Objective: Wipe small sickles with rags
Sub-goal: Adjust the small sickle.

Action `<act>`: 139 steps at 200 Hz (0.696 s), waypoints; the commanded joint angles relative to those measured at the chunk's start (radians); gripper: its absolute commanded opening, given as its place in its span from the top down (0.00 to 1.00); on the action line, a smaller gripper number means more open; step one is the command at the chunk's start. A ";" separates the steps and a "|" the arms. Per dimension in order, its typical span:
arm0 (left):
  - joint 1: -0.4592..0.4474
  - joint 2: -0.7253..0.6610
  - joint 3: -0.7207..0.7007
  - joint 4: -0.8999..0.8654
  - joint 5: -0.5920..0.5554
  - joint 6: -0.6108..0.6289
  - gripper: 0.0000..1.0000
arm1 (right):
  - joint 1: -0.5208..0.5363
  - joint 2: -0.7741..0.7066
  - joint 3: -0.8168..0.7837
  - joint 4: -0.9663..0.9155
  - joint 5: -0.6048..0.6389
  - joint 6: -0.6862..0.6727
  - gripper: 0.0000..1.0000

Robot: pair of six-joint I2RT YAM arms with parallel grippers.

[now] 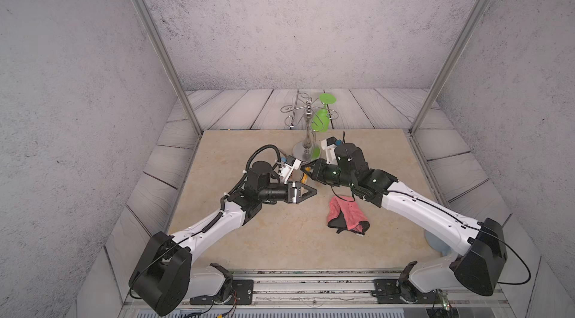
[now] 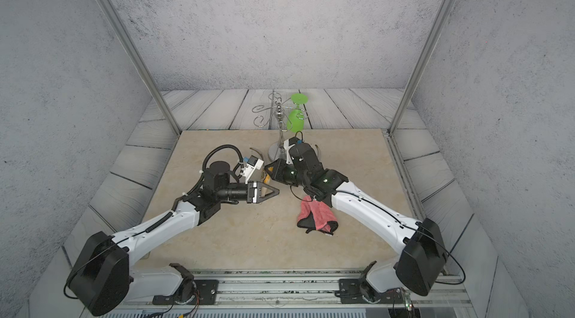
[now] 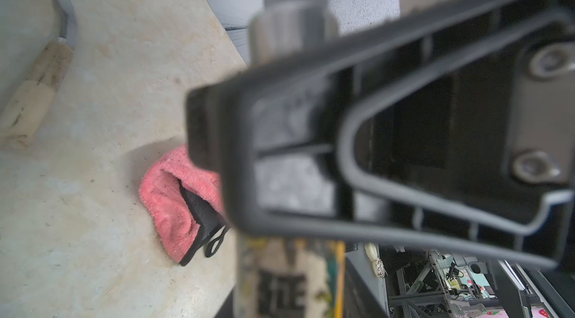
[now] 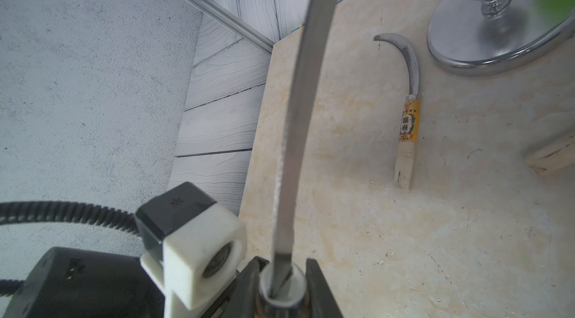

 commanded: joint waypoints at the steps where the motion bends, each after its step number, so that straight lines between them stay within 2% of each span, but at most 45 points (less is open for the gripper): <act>1: -0.006 0.002 0.026 0.024 -0.002 0.018 0.80 | 0.010 -0.007 0.008 0.028 0.029 0.021 0.92; 19: -0.005 0.001 0.032 0.010 -0.011 0.025 1.00 | 0.020 -0.013 0.000 0.013 0.034 0.017 0.92; 45: -0.004 0.002 0.032 0.012 -0.022 0.027 1.00 | 0.028 -0.027 -0.022 0.001 0.042 0.012 0.90; 60: -0.004 0.001 0.026 0.027 -0.035 0.024 1.00 | 0.030 -0.037 -0.025 -0.030 0.051 -0.002 0.86; 123: 0.000 -0.035 0.012 -0.012 -0.090 0.044 1.00 | 0.029 -0.072 0.004 -0.251 0.146 -0.114 0.45; 139: 0.000 -0.061 0.008 -0.055 -0.118 0.064 1.00 | 0.026 -0.079 0.026 -0.320 0.176 -0.160 0.41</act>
